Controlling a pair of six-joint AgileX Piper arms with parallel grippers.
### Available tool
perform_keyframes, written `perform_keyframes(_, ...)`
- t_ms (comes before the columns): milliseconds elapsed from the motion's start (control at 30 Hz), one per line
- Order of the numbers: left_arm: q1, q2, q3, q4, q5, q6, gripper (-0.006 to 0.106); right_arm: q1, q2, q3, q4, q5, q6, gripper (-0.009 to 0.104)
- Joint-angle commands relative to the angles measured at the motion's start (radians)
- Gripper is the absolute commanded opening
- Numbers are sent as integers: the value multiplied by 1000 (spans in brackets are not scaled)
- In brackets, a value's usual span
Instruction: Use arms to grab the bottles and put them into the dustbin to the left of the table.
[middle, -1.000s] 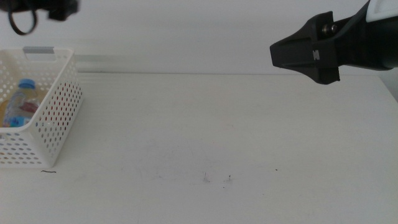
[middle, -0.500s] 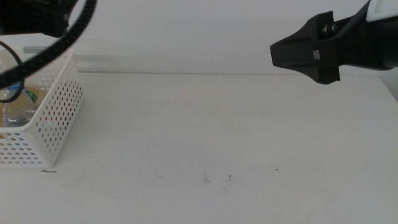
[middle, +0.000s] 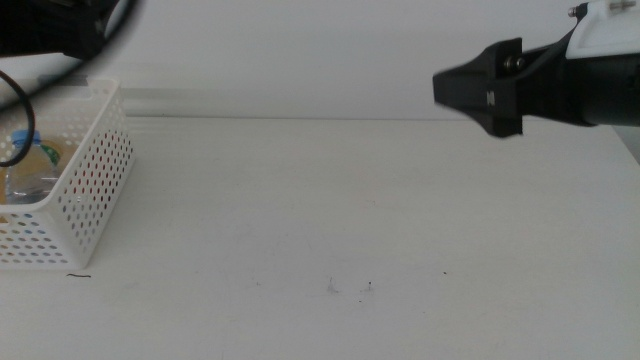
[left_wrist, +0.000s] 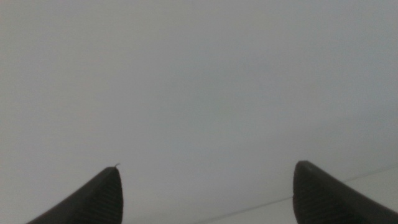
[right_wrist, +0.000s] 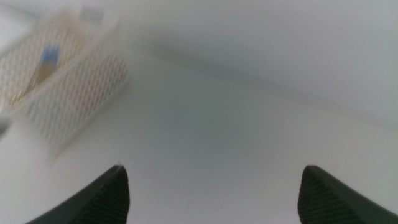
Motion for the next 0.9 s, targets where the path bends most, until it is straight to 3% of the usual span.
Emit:
perform_keyframes(0,30,-29,35,-204,1,-3,93,-54,-27,93,-6,-219,-8,90)
perform_keyframes(67,76,-72,101,-327,-4,-7,93,-113,-71,196,-6,-400,-8,90)
perform_keyframes(200,178,-248,313,-71,-31,-9,93,-228,-228,389,-11,-458,-8,90)
perform_keyframes(233,197,-307,361,-44,-36,-9,93,-255,-287,452,-11,-458,-8,90)
perform_keyframes(533,273,-761,786,-57,-31,-7,93,-489,-906,967,-25,-452,-8,90)
perform_keyframes(667,273,-892,895,-58,-25,-7,93,-552,-1100,1116,0,-424,-8,90)
perform_keyframes(867,274,-919,925,-82,8,-3,93,-568,-1122,1155,-25,-404,-8,90)
